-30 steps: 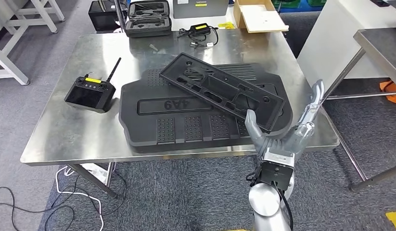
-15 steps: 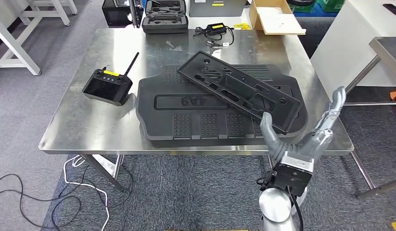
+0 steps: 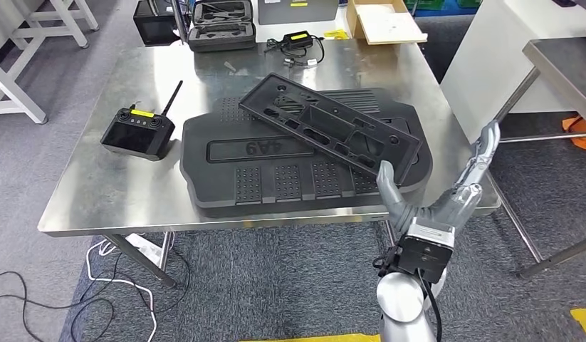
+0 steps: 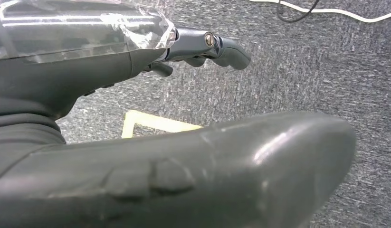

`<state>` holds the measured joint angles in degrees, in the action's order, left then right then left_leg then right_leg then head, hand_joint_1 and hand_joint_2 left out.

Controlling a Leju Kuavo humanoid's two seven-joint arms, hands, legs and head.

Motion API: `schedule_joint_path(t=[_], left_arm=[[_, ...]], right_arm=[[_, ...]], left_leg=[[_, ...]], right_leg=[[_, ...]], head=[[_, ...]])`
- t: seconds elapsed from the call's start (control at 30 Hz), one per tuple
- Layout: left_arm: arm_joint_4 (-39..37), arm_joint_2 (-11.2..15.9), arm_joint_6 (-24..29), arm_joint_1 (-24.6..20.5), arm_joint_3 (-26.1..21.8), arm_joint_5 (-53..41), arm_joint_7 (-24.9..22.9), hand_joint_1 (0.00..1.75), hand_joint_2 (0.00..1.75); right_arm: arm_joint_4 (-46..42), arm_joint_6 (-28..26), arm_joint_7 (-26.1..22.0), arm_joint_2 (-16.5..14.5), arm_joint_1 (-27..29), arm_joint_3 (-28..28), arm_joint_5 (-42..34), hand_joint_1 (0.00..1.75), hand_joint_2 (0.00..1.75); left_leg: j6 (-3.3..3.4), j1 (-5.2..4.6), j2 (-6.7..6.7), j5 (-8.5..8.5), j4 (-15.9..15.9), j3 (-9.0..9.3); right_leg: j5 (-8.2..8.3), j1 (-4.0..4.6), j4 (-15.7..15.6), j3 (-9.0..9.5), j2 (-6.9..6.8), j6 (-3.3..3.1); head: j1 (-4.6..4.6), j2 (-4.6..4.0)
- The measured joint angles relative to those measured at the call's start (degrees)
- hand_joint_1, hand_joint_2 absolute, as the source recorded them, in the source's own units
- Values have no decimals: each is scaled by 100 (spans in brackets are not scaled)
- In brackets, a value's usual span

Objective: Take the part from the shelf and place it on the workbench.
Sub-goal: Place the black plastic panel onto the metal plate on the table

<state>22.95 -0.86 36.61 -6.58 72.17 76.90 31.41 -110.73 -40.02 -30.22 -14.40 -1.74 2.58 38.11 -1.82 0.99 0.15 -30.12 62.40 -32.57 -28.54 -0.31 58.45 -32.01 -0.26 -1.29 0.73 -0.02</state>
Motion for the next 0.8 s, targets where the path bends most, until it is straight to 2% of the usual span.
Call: schedule_joint_path(t=[0.03,0.07,0.13,0.2,0.23,0.3,0.33,0.37,0.4,0.43,0.5,0.53,0.57,0.63,0.7,0.73,0.8], left_arm=[[0,1,0,-3,1,1,0,0,0],[0,1,0,-3,1,3,0,0,0],[0,1,0,3,2,23,0,0,0],[-3,2,4,-2,2,49,0,0,0],[-4,2,7,-8,2,55,-1,0,0],[-7,1,14,-11,2,66,-3,0,0],[-7,0,17,-7,2,72,-6,0,0],[-7,0,20,-3,2,80,-8,0,0],[-8,0,22,-2,2,87,-10,0,0],[-8,0,23,-2,2,89,-11,0,0],[-7,-2,24,-5,2,79,-11,0,0],[-7,-3,24,-8,2,72,-11,0,0],[-7,-4,23,-9,2,66,-11,0,0],[-8,-4,22,-11,2,62,-13,0,0],[-8,-4,22,-11,2,61,-14,0,0],[-9,-4,21,-12,2,61,-14,0,0],[-9,-4,19,-9,2,61,-17,0,0]], right_arm=[[0,0,1,0,-1,0,-1,0,175],[0,0,1,0,-3,0,-1,0,175],[0,0,1,0,-5,1,-5,0,175],[0,0,-7,0,-12,2,-8,0,175],[0,0,-13,0,-18,2,-9,0,175],[0,0,-22,0,-28,2,-16,0,175],[0,0,-23,0,-28,2,-20,0,175],[0,0,-23,0,-26,2,-22,0,175],[0,0,-23,0,-27,2,-22,0,175],[0,0,-22,0,-30,2,-21,0,175],[0,1,-19,0,-47,2,-16,0,175],[0,2,-17,0,-58,2,-13,0,175],[0,2,-15,0,-64,3,-10,0,175],[0,2,-14,0,-66,5,-8,0,175],[0,2,-14,0,-70,7,-8,0,175],[0,2,-14,0,-76,7,-8,0,175],[0,2,-7,0,-83,7,-10,0,175]], left_leg=[[19,2,-3,72,-251,100],[44,-5,-6,81,-356,126],[112,-16,-5,108,-371,99],[197,-11,7,152,-401,82],[234,-3,15,175,-417,67],[272,-7,25,201,-416,26],[279,-12,28,209,-413,7],[282,-16,30,217,-409,-7],[280,-18,30,223,-405,-15],[277,-19,28,228,-401,-16],[255,-29,24,236,-389,-17],[233,-36,23,245,-381,-27],[205,-41,23,258,-377,-41],[140,-41,25,294,-389,-58],[81,-39,17,253,-348,-74],[53,-38,12,140,-211,-126],[3,-29,6,-265,410,-371]], right_leg=[[-3,11,22,-17,4,27],[-1,22,36,-35,7,56],[13,21,38,-55,12,121],[-111,0,169,-106,15,183],[-270,-7,384,-192,17,207],[-675,-16,1090,-480,17,241],[-813,-18,1428,-616,17,250],[-849,-19,1611,-676,17,252],[-769,-19,1569,-628,17,245],[-597,-18,1309,-477,17,229],[-244,-6,484,-60,18,181],[-151,7,181,73,21,159],[-119,22,18,130,26,140],[-108,44,-18,112,39,104],[-59,22,-52,102,32,41],[-30,7,-74,93,21,5],[12,-3,-87,50,-1,-43]], head=[[-9,0],[-7,0],[14,0],[40,0],[71,0],[150,0],[181,0],[206,0],[228,0],[251,0],[291,0],[303,0],[308,0],[289,0],[261,0],[235,0],[154,0]])
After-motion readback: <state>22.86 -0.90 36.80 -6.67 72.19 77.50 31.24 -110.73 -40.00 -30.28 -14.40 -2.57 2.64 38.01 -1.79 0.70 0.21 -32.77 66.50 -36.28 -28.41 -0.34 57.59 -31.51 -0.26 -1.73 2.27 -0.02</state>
